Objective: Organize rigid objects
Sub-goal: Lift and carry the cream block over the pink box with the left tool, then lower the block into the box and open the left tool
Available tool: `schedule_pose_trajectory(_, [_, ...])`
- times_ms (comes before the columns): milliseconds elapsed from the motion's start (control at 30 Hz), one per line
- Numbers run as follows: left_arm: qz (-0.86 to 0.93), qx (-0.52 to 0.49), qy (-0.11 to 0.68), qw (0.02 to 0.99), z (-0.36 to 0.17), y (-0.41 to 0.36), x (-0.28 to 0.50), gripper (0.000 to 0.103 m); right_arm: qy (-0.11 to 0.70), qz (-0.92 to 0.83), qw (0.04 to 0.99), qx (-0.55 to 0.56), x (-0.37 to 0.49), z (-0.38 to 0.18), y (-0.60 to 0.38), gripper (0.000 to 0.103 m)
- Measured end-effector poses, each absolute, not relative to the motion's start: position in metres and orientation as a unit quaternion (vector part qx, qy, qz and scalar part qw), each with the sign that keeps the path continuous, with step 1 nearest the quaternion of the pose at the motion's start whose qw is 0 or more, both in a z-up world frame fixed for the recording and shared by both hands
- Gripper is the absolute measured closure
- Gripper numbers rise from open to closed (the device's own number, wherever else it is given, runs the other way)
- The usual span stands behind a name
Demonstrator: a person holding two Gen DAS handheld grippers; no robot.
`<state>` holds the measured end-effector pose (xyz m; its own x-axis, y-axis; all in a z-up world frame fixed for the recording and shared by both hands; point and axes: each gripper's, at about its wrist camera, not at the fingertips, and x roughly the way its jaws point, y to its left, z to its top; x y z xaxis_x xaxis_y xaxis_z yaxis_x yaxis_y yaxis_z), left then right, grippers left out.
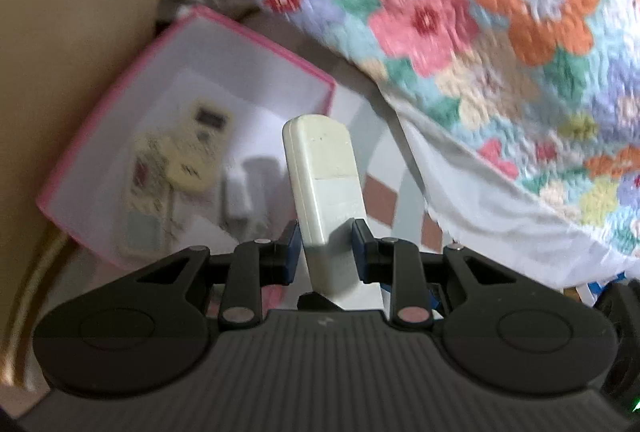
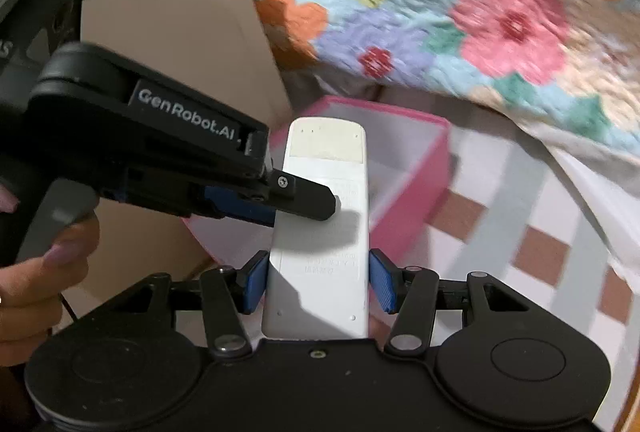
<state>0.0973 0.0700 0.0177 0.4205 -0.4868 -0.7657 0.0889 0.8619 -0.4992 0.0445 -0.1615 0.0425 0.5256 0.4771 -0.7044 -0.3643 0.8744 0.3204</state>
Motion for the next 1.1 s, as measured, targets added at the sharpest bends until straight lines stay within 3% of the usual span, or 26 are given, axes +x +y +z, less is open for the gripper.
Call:
schedule_pose_trajectory(433, [-0.153, -0.17, 0.518, 0.824, -0.033, 0.07, 0.192, 0.077, 0.48, 0.198, 0.845, 0.13, 0.14, 0.004, -0.126, 0.044])
schedule_pose_trajectory(800, [-0.158, -0.252, 0.513, 0.805, -0.089, 0.089, 0.23, 0.076, 0.489, 0.225, 0.837, -0.1, 0.196, -0.033, -0.091, 0.045])
schedule_pose_trajectory(1100, [-0.169, -0.266, 0.544, 0.778, -0.117, 0.088, 0.229, 0.078, 0.5, 0.224, 0.82, -0.163, 0.201, -0.048, -0.08, 0.046])
